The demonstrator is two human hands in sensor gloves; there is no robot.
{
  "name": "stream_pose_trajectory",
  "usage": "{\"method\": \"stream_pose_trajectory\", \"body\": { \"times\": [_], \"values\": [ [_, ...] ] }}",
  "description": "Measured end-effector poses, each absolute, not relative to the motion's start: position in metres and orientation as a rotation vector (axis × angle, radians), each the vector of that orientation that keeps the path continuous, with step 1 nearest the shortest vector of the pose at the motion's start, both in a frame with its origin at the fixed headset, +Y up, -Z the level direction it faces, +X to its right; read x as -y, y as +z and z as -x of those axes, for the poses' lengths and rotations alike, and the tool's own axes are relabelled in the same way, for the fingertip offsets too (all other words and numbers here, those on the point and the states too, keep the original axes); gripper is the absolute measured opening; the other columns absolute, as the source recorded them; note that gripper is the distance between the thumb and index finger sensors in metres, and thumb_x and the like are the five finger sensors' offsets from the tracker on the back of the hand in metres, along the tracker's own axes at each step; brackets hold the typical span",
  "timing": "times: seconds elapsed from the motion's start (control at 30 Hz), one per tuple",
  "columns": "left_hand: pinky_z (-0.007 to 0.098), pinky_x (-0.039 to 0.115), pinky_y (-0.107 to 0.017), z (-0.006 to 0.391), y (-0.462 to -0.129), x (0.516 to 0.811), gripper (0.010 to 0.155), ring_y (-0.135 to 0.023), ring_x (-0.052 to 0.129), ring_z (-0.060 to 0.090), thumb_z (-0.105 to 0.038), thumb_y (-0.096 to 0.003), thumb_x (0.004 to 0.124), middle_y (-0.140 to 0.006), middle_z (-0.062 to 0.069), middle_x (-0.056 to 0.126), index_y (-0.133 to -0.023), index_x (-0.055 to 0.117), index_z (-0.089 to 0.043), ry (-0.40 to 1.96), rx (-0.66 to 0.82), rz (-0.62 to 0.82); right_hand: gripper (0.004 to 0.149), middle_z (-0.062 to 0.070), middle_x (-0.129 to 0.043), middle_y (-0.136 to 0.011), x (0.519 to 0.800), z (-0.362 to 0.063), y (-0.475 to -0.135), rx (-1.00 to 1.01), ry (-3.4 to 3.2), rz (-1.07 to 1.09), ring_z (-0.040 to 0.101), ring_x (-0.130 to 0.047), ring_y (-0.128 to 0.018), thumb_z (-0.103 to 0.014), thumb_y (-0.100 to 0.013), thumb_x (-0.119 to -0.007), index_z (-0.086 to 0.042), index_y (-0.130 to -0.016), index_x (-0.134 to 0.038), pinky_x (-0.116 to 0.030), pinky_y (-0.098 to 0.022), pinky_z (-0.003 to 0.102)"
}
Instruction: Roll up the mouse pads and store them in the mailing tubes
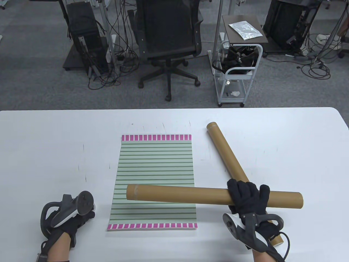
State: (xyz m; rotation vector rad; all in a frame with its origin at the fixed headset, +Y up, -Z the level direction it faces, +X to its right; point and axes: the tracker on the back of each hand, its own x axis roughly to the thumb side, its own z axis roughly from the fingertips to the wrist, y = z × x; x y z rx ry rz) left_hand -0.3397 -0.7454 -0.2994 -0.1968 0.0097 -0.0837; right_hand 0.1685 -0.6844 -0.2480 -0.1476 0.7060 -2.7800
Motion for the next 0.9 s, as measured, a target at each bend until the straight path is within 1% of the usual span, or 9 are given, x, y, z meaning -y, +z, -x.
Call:
{"method": "stream_pose_trajectory", "body": {
  "times": [0.17,0.27,0.4,0.47,0.53,0.57,0.63,0.77,0.9],
  "values": [
    [0.032,0.082,-0.065,0.319,-0.292,0.73,0.058,-0.09,0.091,0.016,-0.064,-0.0308,0.076,-0.102,-0.011,0.081,-0.079,0.085,-0.034,-0.022,0.08,0.085,0.078,-0.002,-0.059,-0.104,0.685,-0.17,-0.249,-0.701,-2.787,0.123,0.027,-0.067,-0.093,-0.045,-0.039,-0.079,-0.029,-0.105,-0.043,-0.054,-0.07,0.07],
    [0.036,0.072,-0.077,0.306,-0.286,0.723,0.062,-0.103,0.076,0.018,-0.067,-0.0314,0.072,-0.108,-0.013,0.074,-0.085,0.08,-0.037,0.068,0.14,0.02,0.078,-0.002,-0.059,-0.103,0.684,-0.173,-0.251,-0.688,-2.808,0.11,0.027,-0.067,-0.093,-0.045,-0.038,-0.08,-0.03,-0.105,-0.043,-0.055,-0.07,0.07],
    [0.038,0.063,-0.083,0.295,-0.277,0.716,0.07,-0.111,0.063,0.017,-0.068,-0.0302,0.072,-0.115,-0.014,0.06,-0.094,0.069,-0.041,0.104,0.22,-0.08,0.077,-0.003,-0.06,-0.104,0.683,-0.175,-0.255,-0.651,-2.85,0.104,0.027,-0.067,-0.094,-0.045,-0.038,-0.08,-0.031,-0.105,-0.044,-0.054,-0.071,0.069],
    [0.041,0.057,-0.086,0.29,-0.275,0.714,0.079,-0.115,0.053,0.02,-0.071,-0.0301,0.07,-0.12,-0.011,0.049,-0.103,0.054,-0.044,0.052,0.24,-0.053,0.077,-0.003,-0.061,-0.104,0.678,-0.182,-0.262,-0.647,-2.854,-0.002,0.026,-0.068,-0.094,-0.046,-0.038,-0.08,-0.032,-0.105,-0.045,-0.054,-0.073,0.066],
    [0.045,0.053,-0.087,0.282,-0.273,0.712,0.087,-0.116,0.046,0.025,-0.072,-0.0302,0.069,-0.122,-0.006,0.04,-0.108,0.042,-0.042,-0.009,0.254,-0.014,0.077,-0.002,-0.064,-0.103,0.667,-0.203,-0.278,-0.587,-2.896,-0.187,0.027,-0.071,-0.091,-0.048,-0.038,-0.079,-0.031,-0.106,-0.046,-0.056,-0.072,0.064],
    [0.045,0.053,-0.087,0.279,-0.272,0.712,0.088,-0.116,0.046,0.026,-0.072,-0.0301,0.069,-0.123,-0.006,0.039,-0.108,0.041,-0.041,-0.025,0.261,-0.018,0.078,0.0,-0.066,-0.103,0.664,-0.21,-0.283,-0.558,-2.925,-0.247,0.029,-0.073,-0.089,-0.047,-0.038,-0.08,-0.03,-0.107,-0.047,-0.057,-0.07,0.064],
    [0.046,0.053,-0.087,0.272,-0.272,0.714,0.089,-0.116,0.046,0.026,-0.072,-0.03,0.069,-0.123,-0.006,0.039,-0.108,0.04,-0.041,-0.054,0.283,-0.02,0.078,0.004,-0.068,-0.102,0.658,-0.234,-0.296,-0.394,-3.017,-0.44,0.032,-0.075,-0.087,-0.047,-0.04,-0.079,-0.026,-0.108,-0.047,-0.06,-0.069,0.063],
    [0.045,0.052,-0.087,0.263,-0.274,0.72,0.087,-0.117,0.045,0.025,-0.072,-0.0304,0.068,-0.123,-0.007,0.038,-0.108,0.041,-0.042,-0.093,0.3,0.015,0.08,0.01,-0.07,-0.101,0.66,-0.273,-0.314,-0.169,-3.099,-0.753,0.036,-0.078,-0.084,-0.045,-0.042,-0.079,-0.019,-0.11,-0.047,-0.065,-0.065,0.063],
    [0.044,0.059,-0.084,0.259,-0.276,0.728,0.079,-0.114,0.055,0.025,-0.068,-0.0339,0.067,-0.122,-0.006,0.044,-0.106,0.048,-0.042,-0.186,0.239,0.023,0.08,0.014,-0.071,-0.101,0.67,-0.305,-0.33,0.052,-3.073,-0.903,0.04,-0.078,-0.083,-0.043,-0.043,-0.079,-0.014,-0.111,-0.048,-0.065,-0.064,0.064]
  ]
}}
